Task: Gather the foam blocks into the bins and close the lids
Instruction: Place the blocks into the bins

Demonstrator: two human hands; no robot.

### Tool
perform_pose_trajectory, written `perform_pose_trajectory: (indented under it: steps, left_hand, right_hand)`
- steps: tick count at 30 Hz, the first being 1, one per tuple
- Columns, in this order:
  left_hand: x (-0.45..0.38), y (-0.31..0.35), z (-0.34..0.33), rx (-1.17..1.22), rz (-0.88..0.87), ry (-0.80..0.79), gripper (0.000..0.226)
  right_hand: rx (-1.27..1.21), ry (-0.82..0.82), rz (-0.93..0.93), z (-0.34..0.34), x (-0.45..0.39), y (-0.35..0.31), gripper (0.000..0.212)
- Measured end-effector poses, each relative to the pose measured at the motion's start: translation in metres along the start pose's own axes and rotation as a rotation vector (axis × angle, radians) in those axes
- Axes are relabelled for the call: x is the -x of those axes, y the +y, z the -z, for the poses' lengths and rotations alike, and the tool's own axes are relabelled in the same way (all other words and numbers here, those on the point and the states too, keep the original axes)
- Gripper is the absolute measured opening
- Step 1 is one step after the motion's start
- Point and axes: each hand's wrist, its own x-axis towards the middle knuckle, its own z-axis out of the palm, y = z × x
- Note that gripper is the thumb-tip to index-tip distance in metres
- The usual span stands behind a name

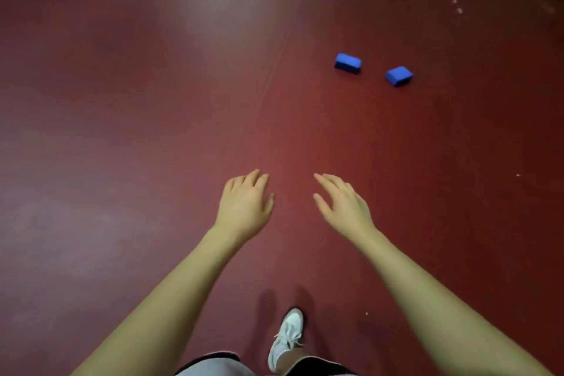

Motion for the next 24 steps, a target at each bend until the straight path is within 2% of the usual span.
perform_pose_trajectory:
  steps: [6,11,17,24]
  left_hand:
    - [-0.117,0.121,-0.031,-0.006,-0.193,-0.023,0.046]
    - [-0.188,0.186,-0.045,-0.027,-0.281,-0.043,0.047]
    - [-0.276,0.225,-0.060,-0.070,-0.338,-0.089,0.048]
    - [-0.423,0.235,-0.078,-0.075,-0.369,-0.113,0.048]
  right_hand:
    - [0.024,0.090,-0.154,0.060,-0.036,0.123,0.049]
    - [0.019,0.135,-0.221,0.092,-0.067,0.191,0.049]
    - [-0.003,0.145,-0.261,0.111,-0.125,0.245,0.050]
    - [0.017,0.174,-0.289,0.132,-0.247,0.300,0.050]
